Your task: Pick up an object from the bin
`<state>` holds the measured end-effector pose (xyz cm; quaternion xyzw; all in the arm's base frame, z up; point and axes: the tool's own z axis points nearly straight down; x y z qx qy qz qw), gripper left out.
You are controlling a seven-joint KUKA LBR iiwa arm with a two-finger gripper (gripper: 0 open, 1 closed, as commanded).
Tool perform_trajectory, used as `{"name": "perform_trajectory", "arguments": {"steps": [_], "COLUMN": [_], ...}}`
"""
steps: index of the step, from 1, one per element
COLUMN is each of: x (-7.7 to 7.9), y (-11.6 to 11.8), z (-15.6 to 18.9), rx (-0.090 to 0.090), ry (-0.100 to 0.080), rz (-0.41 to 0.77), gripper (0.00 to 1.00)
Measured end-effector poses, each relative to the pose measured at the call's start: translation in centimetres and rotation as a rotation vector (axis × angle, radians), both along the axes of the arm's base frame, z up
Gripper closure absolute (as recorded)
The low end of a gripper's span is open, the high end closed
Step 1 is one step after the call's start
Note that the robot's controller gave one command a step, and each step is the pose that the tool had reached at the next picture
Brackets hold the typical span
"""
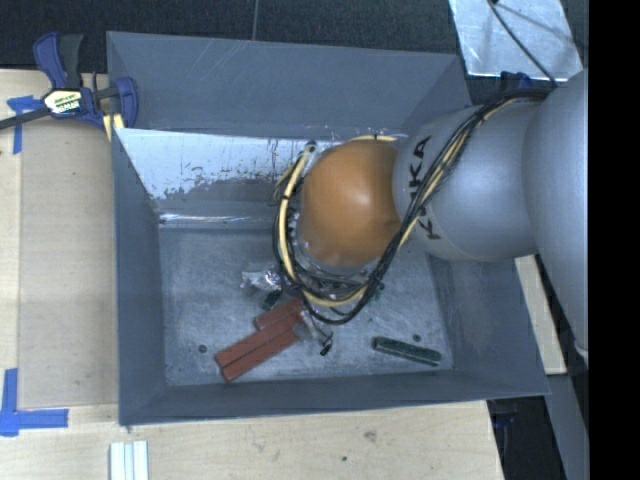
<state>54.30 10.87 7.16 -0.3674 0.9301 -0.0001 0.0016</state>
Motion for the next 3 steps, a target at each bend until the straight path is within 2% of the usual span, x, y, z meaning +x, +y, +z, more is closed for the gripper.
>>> {"name": "perform_trajectory", "arguments": {"steps": [1, 2, 3], "x": [0.1, 0.1, 0.4], "y": [0.0, -0.1, 0.0], "z": [0.1, 0.4, 12.6], "rx": [0.001, -0.002, 0.001], "ry": [-0.001, 0.004, -0.007], "rz": [-0.005, -0.007, -0.011], "gripper": [0.00, 1.00, 1.00]}}
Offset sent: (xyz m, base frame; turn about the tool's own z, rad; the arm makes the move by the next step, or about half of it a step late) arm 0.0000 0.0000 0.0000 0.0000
